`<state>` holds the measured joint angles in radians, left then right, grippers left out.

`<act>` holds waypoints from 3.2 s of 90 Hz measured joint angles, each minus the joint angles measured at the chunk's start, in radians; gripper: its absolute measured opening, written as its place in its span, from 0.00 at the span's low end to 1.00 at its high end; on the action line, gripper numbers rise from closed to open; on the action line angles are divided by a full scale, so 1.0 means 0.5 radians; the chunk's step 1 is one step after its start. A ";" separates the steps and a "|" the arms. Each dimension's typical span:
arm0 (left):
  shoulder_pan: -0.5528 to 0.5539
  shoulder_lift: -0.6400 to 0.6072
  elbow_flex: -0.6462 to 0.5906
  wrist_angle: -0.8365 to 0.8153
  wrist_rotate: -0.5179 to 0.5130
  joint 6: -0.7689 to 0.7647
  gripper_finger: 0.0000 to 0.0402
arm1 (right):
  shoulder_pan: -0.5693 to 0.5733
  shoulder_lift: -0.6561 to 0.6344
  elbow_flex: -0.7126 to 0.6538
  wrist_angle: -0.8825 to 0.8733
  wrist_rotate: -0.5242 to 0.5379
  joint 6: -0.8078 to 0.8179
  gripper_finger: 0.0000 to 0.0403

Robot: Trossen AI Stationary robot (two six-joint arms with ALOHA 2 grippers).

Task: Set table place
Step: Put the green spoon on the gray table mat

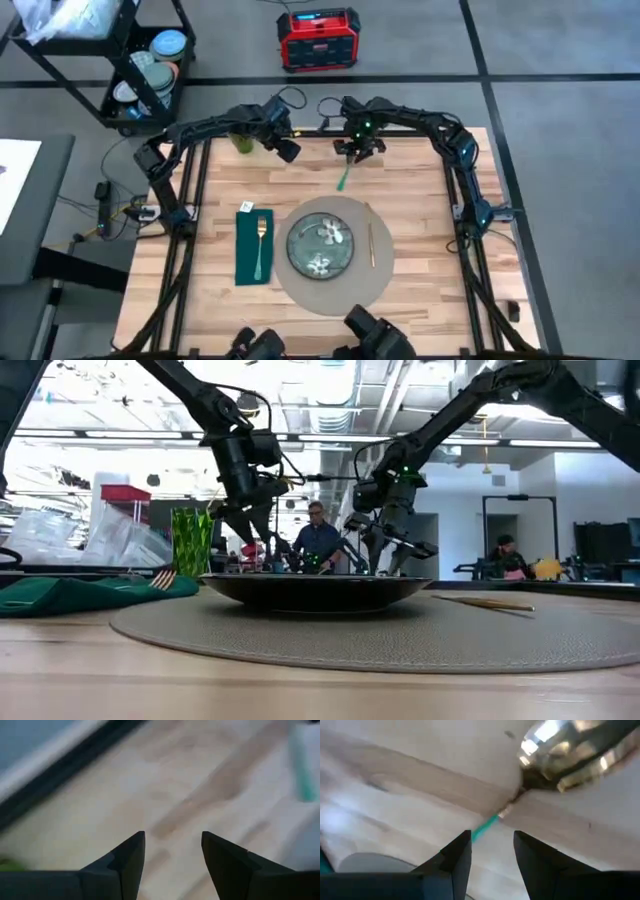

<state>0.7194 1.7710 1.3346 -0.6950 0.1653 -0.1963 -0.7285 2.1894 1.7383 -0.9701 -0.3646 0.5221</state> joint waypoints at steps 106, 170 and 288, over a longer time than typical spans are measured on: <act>-0.537 1.500 1.998 -0.413 0.087 -0.713 0.45 | -0.296 -0.450 0.471 -0.888 0.621 -1.297 0.08; -0.604 1.495 2.029 -0.687 0.145 -0.993 0.31 | -0.565 -1.112 0.474 -0.869 0.627 -1.407 0.04; -0.224 -0.006 2.033 -1.748 -1.016 0.300 0.00 | 0.264 -0.530 -0.023 -0.199 1.107 -2.549 0.10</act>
<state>0.6076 1.7679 2.3512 -1.5692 -0.3429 -0.0461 -0.5966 1.9246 1.7268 -1.0698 0.1889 -0.7525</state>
